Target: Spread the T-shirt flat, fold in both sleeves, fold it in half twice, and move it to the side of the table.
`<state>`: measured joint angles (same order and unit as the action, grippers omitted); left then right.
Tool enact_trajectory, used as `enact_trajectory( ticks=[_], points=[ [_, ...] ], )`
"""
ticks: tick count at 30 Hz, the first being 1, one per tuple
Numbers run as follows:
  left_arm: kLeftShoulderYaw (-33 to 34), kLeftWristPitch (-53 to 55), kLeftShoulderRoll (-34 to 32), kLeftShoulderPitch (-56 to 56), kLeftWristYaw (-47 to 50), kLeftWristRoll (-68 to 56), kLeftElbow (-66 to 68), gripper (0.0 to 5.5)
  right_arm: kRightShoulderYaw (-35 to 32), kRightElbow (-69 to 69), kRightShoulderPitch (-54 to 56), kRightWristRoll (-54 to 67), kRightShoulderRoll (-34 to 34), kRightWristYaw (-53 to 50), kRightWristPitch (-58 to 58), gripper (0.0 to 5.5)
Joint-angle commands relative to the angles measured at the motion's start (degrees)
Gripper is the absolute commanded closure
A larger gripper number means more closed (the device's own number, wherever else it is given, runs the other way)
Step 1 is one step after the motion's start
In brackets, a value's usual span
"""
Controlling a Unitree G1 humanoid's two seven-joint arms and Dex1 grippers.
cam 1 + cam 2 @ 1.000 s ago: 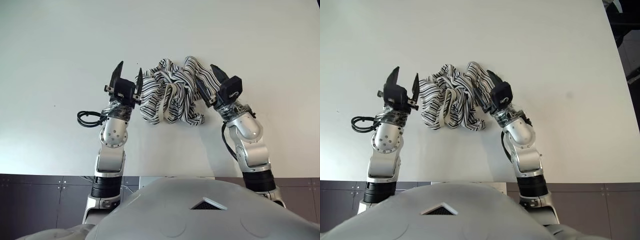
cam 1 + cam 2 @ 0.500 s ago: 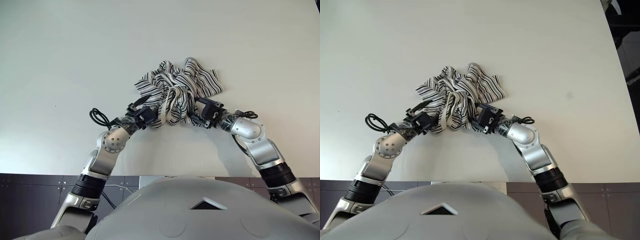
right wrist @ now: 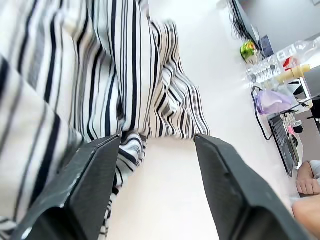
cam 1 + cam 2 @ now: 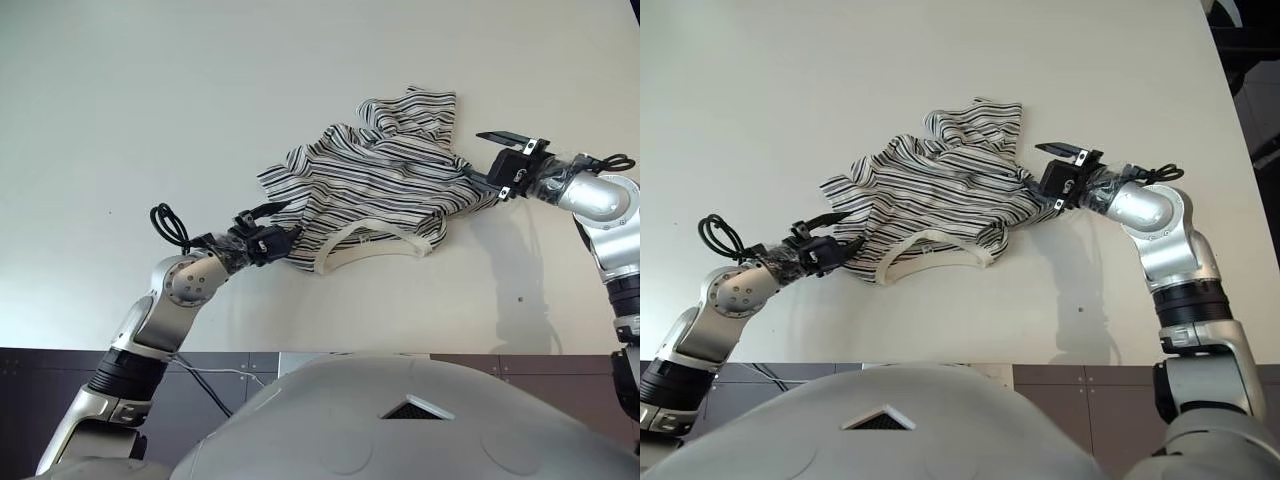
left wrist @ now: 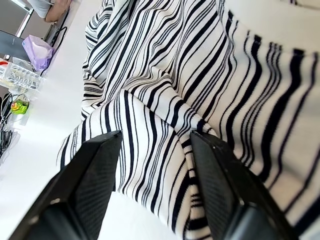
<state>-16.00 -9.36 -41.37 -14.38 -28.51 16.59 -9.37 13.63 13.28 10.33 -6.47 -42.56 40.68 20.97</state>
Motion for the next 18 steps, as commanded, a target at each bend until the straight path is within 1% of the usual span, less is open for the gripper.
enact_trajectory(
  ticks=[1,4,6,8,10,12,14,15,18],
  points=[
    [0.1,2.5,-1.8,-3.3,-3.3,0.1,1.4,2.98,-3.1,-8.7,-5.0,5.5,-3.1,5.0,-1.4,2.79],
    [5.2,0.9,-0.7,-1.3,-1.4,-4.0,-2.2,2.98,-3.8,-15.4,-11.0,7.0,-4.2,6.6,-3.3,2.79],
    [9.3,-2.5,-2.7,-1.4,-2.4,-7.0,-5.2,2.98,-4.6,-16.9,-13.8,6.2,-4.0,5.6,-4.1,2.79],
    [13.9,-7.9,-7.0,-3.4,-6.0,-10.3,-8.0,2.98,-6.0,-18.7,-16.8,5.4,-3.6,3.9,-5.0,2.79],
    [16.3,-11.6,-9.7,-5.0,-8.8,-12.1,-8.3,2.98,-7.0,-20.4,-19.2,5.0,-3.2,2.4,-5.7,2.79],
    [16.6,-18.2,-12.8,-8.0,-10.9,-10.0,-6.6,2.98,-7.7,-22.1,-21.1,4.6,-2.7,1.1,-6.4,2.79],
    [16.6,-26.8,-14.8,-11.3,-9.8,-4.1,-2.8,2.98,-8.1,-23.2,-22.0,4.4,-2.4,0.4,-6.8,2.79],
    [16.3,-29.9,-15.2,-12.0,-8.8,-1.1,-1.3,2.98,-8.1,-23.4,-22.0,4.3,-2.2,0.2,-6.9,2.79],
    [14.6,-34.5,-14.2,-11.5,-5.7,7.1,2.6,2.98,-8.0,-24.1,-21.9,3.8,-1.8,-0.1,-7.4,2.79]
  ],
)
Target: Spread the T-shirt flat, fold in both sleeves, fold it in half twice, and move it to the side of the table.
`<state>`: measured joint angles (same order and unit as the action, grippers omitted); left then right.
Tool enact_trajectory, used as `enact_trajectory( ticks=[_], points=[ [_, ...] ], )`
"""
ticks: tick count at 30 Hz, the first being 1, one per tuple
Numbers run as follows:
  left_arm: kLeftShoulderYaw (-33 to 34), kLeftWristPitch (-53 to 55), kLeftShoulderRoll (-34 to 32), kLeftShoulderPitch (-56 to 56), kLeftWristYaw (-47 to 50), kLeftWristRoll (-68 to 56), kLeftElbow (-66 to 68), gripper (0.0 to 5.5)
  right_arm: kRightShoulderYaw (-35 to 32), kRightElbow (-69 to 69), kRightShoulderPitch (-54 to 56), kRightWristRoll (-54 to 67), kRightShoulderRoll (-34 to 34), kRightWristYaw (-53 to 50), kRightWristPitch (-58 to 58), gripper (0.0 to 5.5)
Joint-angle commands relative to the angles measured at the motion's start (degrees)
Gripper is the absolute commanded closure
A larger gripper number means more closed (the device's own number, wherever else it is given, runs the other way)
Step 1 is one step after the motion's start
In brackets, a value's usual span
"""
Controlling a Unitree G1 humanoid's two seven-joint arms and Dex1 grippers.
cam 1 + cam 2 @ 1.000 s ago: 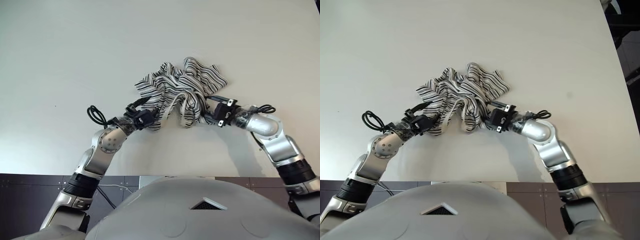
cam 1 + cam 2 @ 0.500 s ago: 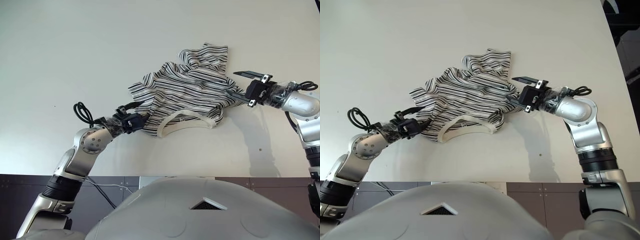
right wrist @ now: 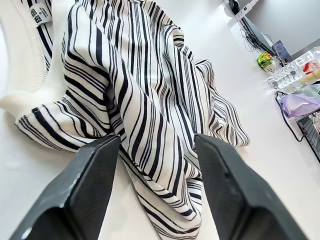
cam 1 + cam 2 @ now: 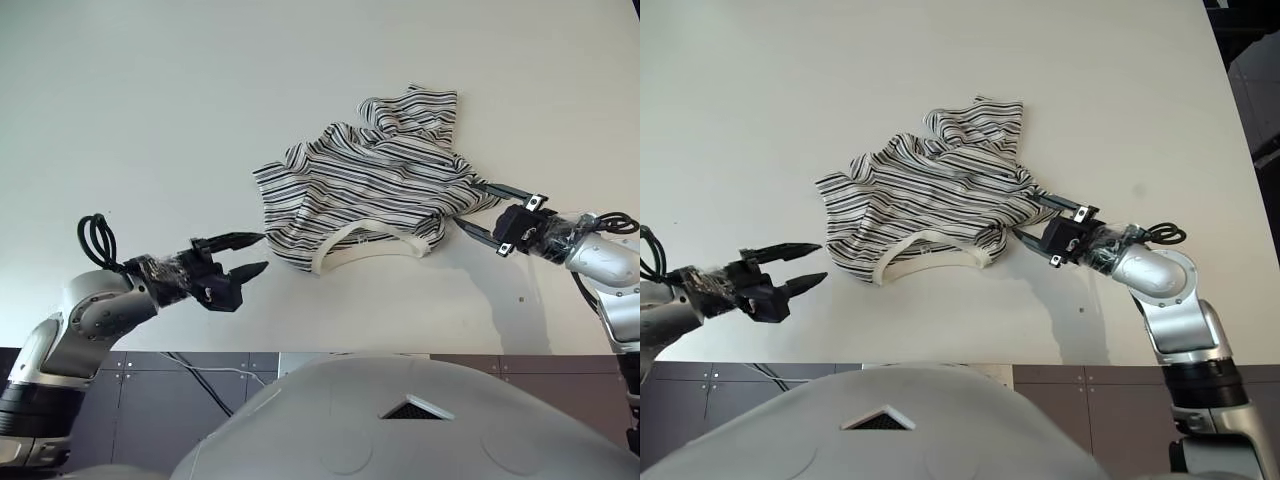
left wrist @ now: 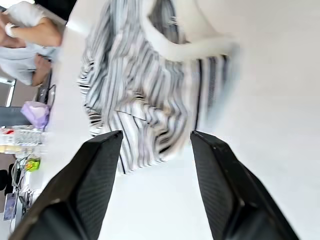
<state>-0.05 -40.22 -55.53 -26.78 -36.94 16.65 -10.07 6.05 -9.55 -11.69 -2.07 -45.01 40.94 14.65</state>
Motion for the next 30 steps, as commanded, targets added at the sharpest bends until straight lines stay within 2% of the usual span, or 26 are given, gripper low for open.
enact_trajectory(
  ticks=[1,5,17,25,30],
  points=[
    [-2.0,-4.9,0.5,1.9,4.7,10.6,5.7,2.98,-0.2,-1.4,0.5,-0.6,0.8,-0.3,-1.2,2.79],
    [-5.1,-7.6,3.2,5.3,11.5,19.5,9.9,2.98,0.5,-0.5,2.5,-1.0,1.2,0.3,-1.2,2.79],
    [-13.4,-4.6,6.7,14.0,16.6,26.6,15.2,2.98,2.5,0.5,5.2,-1.6,3.2,0.9,-0.5,2.79],
    [-16.1,-6.0,5.1,15.6,17.9,25.5,17.7,4.44,2.6,2.1,5.6,-3.0,3.7,0.6,1.1,2.76],
    [-16.7,-5.4,4.4,15.4,17.2,23.5,18.2,5.08,1.0,1.1,4.1,-0.1,2.6,2.2,1.1,2.76]
  ],
)
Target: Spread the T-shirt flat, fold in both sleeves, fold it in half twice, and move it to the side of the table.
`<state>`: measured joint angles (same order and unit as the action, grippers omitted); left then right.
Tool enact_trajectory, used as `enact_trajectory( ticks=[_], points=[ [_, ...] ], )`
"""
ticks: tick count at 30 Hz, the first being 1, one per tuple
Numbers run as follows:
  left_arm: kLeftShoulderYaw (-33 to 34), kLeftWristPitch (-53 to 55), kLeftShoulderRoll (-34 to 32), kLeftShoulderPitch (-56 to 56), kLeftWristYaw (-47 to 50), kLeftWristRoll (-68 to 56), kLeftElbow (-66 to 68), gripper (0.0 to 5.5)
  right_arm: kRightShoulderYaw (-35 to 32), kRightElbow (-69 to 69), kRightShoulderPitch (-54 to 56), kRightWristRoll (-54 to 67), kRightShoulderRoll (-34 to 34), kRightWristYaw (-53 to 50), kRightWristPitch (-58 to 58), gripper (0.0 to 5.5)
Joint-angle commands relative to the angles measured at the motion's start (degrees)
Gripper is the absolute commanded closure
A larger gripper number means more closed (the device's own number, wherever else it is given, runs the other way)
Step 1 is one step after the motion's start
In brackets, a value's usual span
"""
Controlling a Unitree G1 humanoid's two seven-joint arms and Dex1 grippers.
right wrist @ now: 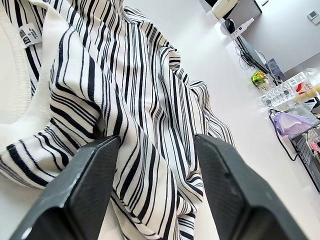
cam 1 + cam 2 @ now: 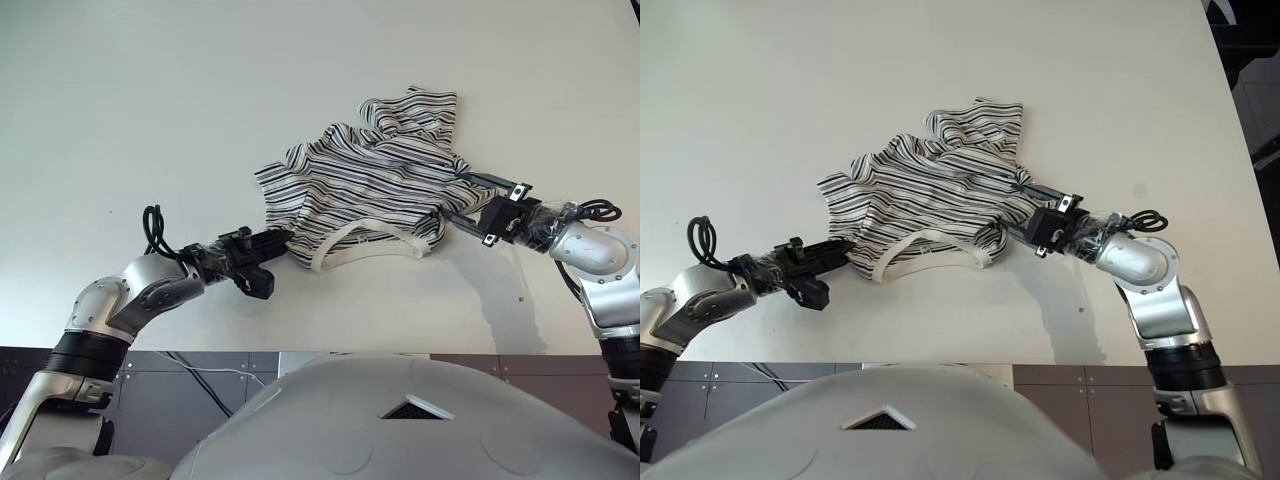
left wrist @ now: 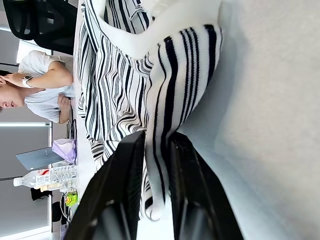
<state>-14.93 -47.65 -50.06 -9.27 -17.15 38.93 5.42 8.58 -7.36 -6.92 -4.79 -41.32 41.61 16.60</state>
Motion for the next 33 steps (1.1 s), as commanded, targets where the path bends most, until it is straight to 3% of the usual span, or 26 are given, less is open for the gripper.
enact_trajectory(
  ticks=[1,5,10,14,22,33],
  points=[
    [-1.7,2.3,-1.2,-2.4,-2.8,0.4,2.5,5.23,-2.5,-1.7,-0.6,4.6,-1.2,2.3,-2.2,2.76],
    [-0.1,2.8,-3.3,-4.0,-4.7,-5.5,0.1,5.38,-4.2,2.4,-2.7,6.8,-3.6,5.7,-2.7,2.76],
    [3.3,8.5,-5.6,-3.8,-12.2,-26.3,-11.9,5.38,-1.6,5.1,-9.2,3.6,-6.5,9.1,0.1,2.76],
    [5.5,14.0,-7.4,-2.5,-18.5,-36.1,-18.3,5.38,0.4,7.4,-8.8,-0.6,-2.6,4.2,1.7,2.76],
    [5.5,2.4,-9.1,-2.1,-20.6,-25.1,-3.5,5.38,-2.3,18.4,-0.1,-1.7,0.7,-4.6,6.5,2.76],
    [4.3,-4.2,-7.8,0.6,-19.3,-20.0,4.2,5.38,-0.4,25.6,6.4,0.0,5.2,-3.9,9.9,2.76]
  ],
)
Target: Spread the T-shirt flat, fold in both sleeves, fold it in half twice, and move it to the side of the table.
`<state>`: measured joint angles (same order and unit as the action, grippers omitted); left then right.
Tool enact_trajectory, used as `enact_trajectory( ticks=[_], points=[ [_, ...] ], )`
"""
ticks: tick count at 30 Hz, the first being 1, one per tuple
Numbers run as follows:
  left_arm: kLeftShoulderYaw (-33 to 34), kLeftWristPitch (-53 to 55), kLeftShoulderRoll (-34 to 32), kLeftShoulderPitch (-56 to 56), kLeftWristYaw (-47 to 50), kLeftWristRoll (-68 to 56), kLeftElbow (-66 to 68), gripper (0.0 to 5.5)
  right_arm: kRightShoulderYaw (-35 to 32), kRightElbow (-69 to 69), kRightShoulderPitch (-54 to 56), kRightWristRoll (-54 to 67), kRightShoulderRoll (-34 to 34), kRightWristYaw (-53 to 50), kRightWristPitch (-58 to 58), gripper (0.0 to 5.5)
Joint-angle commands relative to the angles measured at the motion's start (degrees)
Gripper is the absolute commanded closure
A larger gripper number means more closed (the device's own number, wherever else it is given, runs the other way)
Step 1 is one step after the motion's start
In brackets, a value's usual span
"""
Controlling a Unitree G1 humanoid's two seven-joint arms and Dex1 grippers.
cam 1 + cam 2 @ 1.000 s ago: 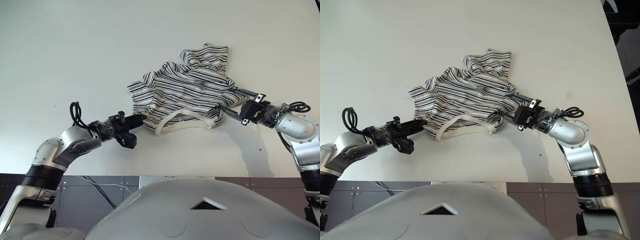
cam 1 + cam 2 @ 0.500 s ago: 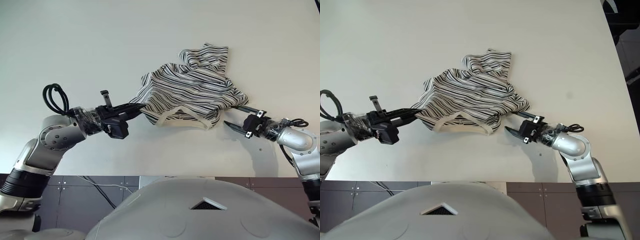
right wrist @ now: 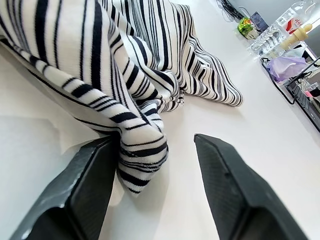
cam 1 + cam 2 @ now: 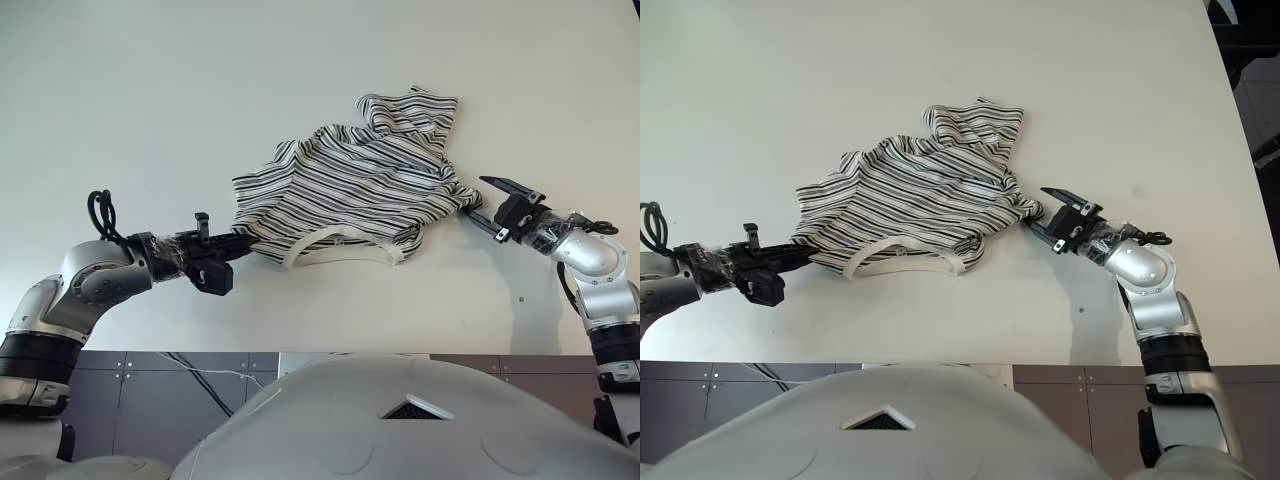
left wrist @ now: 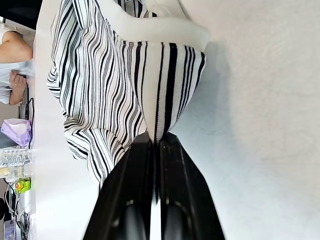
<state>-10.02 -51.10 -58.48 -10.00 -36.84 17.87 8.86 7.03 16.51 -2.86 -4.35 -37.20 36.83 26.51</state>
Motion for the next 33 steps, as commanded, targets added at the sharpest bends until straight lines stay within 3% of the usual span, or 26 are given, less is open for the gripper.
enact_trajectory(
  ticks=[1,11,16,20,25,31,33],
  points=[
    [-0.8,-0.7,0.9,1.5,0.4,1.2,0.8,5.38,1.1,2.8,2.9,-0.8,1.0,0.7,0.3,2.76],
    [-1.3,-0.7,2.5,1.8,2.9,4.0,2.4,5.38,-2.7,21.7,15.4,-3.7,-2.3,-5.4,9.2,2.76],
    [-1.9,-1.5,2.2,2.8,2.6,4.1,3.1,5.38,5.4,26.7,15.0,-10.2,-0.4,-3.0,16.6,2.76],
    [-2.3,-1.4,2.6,3.0,2.7,4.5,3.1,5.38,12.3,21.2,10.3,-12.1,0.7,0.8,20.7,2.76],
    [-2.4,-1.2,3.0,1.8,3.1,4.4,2.3,5.38,16.1,5.4,2.2,-1.2,0.6,7.8,14.9,2.76],
    [-2.8,-1.1,2.9,2.3,2.6,3.6,2.0,5.38,13.7,-6.4,-1.1,10.4,4.2,7.7,1.6,2.76],
    [-2.7,-1.1,2.8,2.2,2.7,3.5,2.1,5.38,11.5,-5.0,0.0,8.8,5.5,4.8,1.0,2.76]
  ],
)
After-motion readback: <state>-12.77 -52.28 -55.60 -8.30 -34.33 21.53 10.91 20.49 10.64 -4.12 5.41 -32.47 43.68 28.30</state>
